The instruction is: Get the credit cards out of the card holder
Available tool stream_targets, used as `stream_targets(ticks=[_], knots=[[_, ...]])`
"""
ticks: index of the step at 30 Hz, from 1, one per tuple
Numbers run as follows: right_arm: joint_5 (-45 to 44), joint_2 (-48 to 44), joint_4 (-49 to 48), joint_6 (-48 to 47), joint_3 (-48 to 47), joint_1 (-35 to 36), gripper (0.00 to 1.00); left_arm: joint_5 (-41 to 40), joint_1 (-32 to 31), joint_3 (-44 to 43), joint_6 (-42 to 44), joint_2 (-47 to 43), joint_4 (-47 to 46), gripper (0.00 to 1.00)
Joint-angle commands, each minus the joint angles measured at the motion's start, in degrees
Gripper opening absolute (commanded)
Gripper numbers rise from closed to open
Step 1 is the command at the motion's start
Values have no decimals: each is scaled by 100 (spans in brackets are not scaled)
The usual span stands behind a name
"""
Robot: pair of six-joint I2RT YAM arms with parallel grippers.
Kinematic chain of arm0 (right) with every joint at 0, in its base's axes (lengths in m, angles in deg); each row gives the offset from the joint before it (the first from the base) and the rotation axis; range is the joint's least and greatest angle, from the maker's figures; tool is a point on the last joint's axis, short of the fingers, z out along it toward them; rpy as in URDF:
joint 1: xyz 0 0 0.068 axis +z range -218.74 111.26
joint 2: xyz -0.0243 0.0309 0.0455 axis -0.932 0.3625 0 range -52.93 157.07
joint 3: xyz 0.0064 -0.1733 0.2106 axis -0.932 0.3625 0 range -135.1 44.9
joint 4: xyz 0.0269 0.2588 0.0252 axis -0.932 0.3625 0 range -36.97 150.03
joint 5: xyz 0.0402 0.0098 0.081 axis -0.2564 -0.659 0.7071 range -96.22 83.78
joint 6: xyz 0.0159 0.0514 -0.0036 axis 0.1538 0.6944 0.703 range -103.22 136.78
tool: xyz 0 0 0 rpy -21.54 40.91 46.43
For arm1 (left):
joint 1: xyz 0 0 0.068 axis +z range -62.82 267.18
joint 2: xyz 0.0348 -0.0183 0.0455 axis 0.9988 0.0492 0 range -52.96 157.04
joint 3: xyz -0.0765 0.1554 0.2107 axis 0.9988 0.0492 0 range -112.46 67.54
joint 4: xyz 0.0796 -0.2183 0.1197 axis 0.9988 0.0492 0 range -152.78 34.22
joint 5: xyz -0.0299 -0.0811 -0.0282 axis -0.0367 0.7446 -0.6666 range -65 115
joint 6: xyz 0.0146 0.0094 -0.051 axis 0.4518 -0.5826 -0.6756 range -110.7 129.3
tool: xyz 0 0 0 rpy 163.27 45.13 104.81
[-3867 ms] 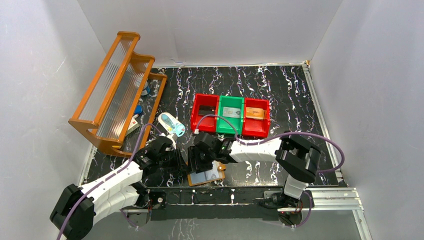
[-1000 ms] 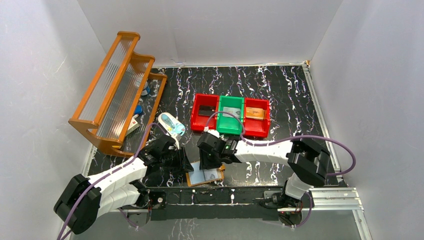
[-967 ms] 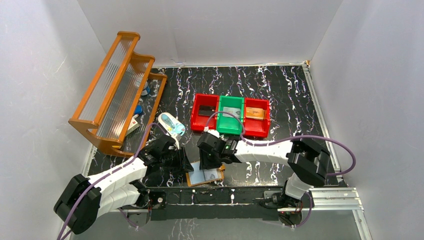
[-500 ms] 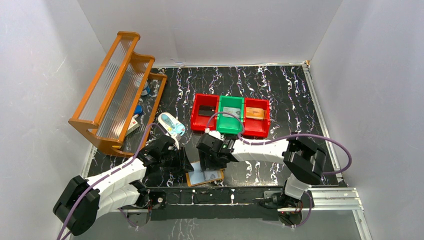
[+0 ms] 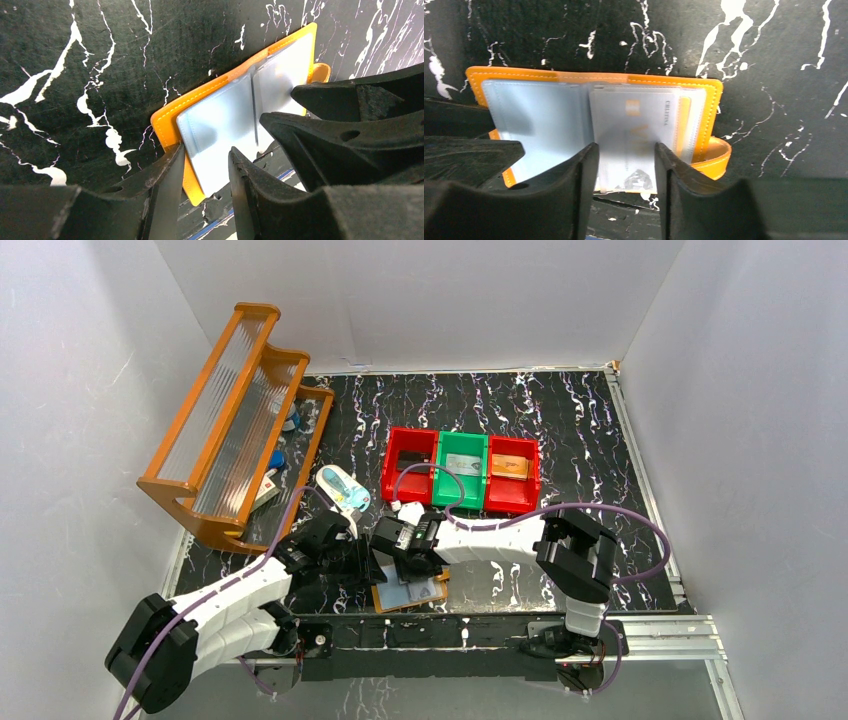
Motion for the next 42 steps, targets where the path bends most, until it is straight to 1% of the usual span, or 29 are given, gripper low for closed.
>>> stream_targets(ticks=[1,6,9,12,16,25,35,42], knots=[[-265,206,201,131,14,13,49,-59,-19,-64,60,-152,206,37],[-168,0,-7,-8,-20,17,50,-52,-20,-83,77,-169,243,37],[-313,-225,-12,31,24,20,58,-67,-17,-118,95,-207,296,37],[-422,-353,43,56,107,13,62,-118,-19,-138,87,-277,365,39],[-419,-305,206,120,150,16,65,-165,-14,-186,86,-338,439,40],[-317,-105,215,61,111,15,70,-295,-19,-323,95,-514,705,42],[-537,61,550,86,-48,23,70,-620,-21,-309,60,-617,943,43],[-477,87,484,47,-12,27,69,-635,-17,-233,43,-499,908,43]])
